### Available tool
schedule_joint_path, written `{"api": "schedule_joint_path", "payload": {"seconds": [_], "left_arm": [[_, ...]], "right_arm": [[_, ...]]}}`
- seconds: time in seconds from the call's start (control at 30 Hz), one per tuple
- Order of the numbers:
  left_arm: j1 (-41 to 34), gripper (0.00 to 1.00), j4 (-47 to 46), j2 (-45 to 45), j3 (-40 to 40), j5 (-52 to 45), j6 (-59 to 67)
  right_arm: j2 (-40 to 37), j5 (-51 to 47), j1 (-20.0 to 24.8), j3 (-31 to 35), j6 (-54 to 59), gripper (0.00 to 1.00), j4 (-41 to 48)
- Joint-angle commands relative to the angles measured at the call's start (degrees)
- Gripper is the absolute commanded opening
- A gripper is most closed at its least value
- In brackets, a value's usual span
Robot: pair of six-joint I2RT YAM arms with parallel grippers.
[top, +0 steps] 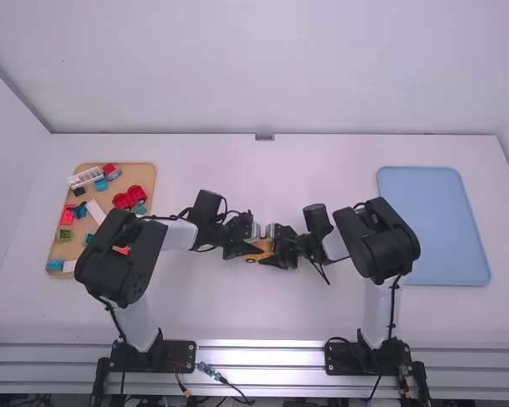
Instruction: Assemble lego blocks to make yellow taxi
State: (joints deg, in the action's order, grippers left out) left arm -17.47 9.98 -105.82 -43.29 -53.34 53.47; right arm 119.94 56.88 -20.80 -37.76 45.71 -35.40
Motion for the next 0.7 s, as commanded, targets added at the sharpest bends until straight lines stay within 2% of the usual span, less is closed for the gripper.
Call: {"api": "schedule_joint_path", "payload": {"seconds": [0.0, 0.37, 0.67], "left_arm": [[-0.9, 0.02, -1.0, -1.7, 1.0, 2.1, -1.0], [-7.0, 0.02, -3.0, -1.7, 1.0, 15.0, -6.5], [-7.4, 0.02, -5.6, -1.7, 2.0, 17.0, -5.3]], "right_arm": [[0.9, 0.0, -0.2, -0.9, -0.5, 0.23, -0.4], [0.9, -1.2, -0.3, -1.7, -1.9, 0.22, -0.2], [0.9, -1.4, -0.2, -1.7, -1.8, 0.22, -0.2]]}}
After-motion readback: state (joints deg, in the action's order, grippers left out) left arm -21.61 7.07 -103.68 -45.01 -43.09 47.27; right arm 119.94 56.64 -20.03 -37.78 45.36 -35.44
